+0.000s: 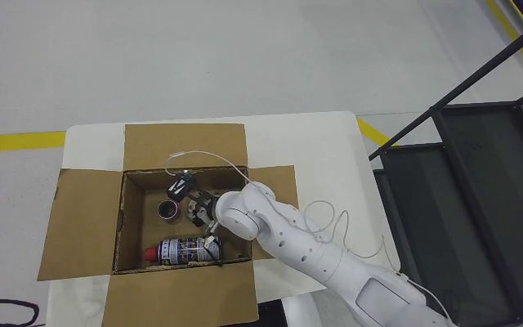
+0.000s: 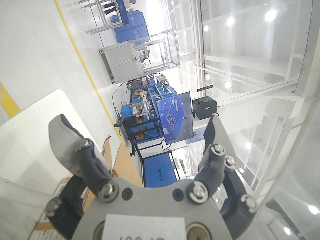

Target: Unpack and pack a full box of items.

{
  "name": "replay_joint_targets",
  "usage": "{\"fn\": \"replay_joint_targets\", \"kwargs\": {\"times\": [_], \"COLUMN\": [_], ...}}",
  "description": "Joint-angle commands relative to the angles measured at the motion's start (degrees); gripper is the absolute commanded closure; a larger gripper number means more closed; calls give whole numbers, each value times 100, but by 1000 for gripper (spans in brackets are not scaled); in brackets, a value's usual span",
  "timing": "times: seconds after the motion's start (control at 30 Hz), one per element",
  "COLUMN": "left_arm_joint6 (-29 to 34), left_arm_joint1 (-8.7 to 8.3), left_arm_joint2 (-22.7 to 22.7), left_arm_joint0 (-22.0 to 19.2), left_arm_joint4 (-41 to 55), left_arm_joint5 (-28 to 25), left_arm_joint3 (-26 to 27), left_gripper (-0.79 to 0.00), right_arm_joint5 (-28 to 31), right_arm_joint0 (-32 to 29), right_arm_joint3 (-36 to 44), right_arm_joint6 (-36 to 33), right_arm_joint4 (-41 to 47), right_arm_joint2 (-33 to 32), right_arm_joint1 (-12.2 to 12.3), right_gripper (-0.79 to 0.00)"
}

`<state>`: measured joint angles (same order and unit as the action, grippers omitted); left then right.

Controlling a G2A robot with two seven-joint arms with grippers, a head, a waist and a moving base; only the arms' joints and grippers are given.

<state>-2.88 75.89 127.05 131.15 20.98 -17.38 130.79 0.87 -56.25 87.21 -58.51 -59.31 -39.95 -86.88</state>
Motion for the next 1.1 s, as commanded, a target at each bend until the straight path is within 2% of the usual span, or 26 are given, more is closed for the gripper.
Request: {"fn": "replay_joint_targets", "kwargs": {"times": [0.0,0.6,1.07], "left_arm_joint6": [0,0,0], "left_arm_joint1": [0,0,0], "left_arm_joint2": [0,0,0], "left_arm_joint0": [0,0,0], "left_arm_joint4": [0,0,0], "left_arm_joint5": [0,0,0], "left_arm_joint3": [0,0,0], "left_gripper": [-785,-785,-785], "right_arm_joint5": [97,732,1167], "right_arm_joint0": [-80,-980,-1992], "right_arm_joint3": [210,1744,3015], "right_arm_joint6": [37,272,803], "right_arm_joint4": [22,-124,-209], "right_arm_joint2": [-78,-838,-1820], "right_arm_joint1": [30,348,647], "right_gripper": [0,0,0]}}
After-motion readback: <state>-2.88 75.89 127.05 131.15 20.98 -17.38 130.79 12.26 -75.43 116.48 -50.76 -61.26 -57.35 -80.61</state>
